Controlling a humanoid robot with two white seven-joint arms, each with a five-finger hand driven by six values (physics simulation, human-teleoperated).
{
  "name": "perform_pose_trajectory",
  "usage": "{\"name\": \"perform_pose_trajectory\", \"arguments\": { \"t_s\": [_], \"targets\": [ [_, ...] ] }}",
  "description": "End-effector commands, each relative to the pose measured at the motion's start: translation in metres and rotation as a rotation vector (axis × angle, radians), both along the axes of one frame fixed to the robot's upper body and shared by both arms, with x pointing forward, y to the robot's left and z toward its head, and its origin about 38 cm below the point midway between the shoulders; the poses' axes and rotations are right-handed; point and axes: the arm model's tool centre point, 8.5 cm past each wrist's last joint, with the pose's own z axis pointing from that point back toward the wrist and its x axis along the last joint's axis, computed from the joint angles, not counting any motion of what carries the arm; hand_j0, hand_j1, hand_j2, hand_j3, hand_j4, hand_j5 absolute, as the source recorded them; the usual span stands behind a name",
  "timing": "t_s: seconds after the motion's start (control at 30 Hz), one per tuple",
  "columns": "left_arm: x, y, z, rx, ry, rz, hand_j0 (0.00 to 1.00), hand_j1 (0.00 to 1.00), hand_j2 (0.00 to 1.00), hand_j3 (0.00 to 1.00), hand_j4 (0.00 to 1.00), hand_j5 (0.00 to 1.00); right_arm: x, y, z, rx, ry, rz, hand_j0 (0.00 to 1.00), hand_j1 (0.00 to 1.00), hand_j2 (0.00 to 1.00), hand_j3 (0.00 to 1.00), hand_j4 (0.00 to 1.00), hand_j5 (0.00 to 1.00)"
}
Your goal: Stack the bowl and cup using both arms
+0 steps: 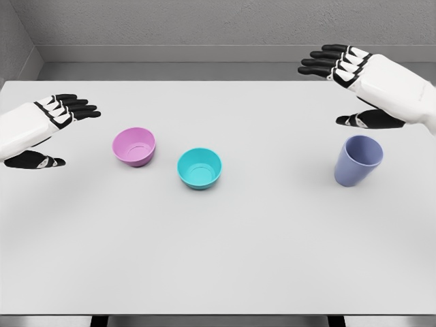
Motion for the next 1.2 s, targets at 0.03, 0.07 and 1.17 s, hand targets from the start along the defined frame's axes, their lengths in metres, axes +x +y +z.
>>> {"name": "perform_pose_trajectory", "arguments": {
  "t_s": [0.03,0.07,1.17],
  "targets": [
    [0.0,0.0,0.001,-0.006,0.001,0.001,1.0,1.0,1.0,1.0,1.0,1.0,0.001,-0.001,-0.002,0.016,0.012,-0.003,1.0,1.0,1.0,1.0,1.0,1.0],
    [0.0,0.0,0.001,-0.006,0.001,0.001,1.0,1.0,1.0,1.0,1.0,1.0,0.001,0.001,-0.002,0.023,0.011,0.002,1.0,1.0,1.0,1.0,1.0,1.0],
    [0.018,-0.019,-0.036,0.071,-0.013,0.01,1.0,1.0,1.0,1.0,1.0,1.0,0.0,0.0,-0.004,0.023,0.018,0.0,1.0,1.0,1.0,1.0,1.0,1.0]
  ]
}}
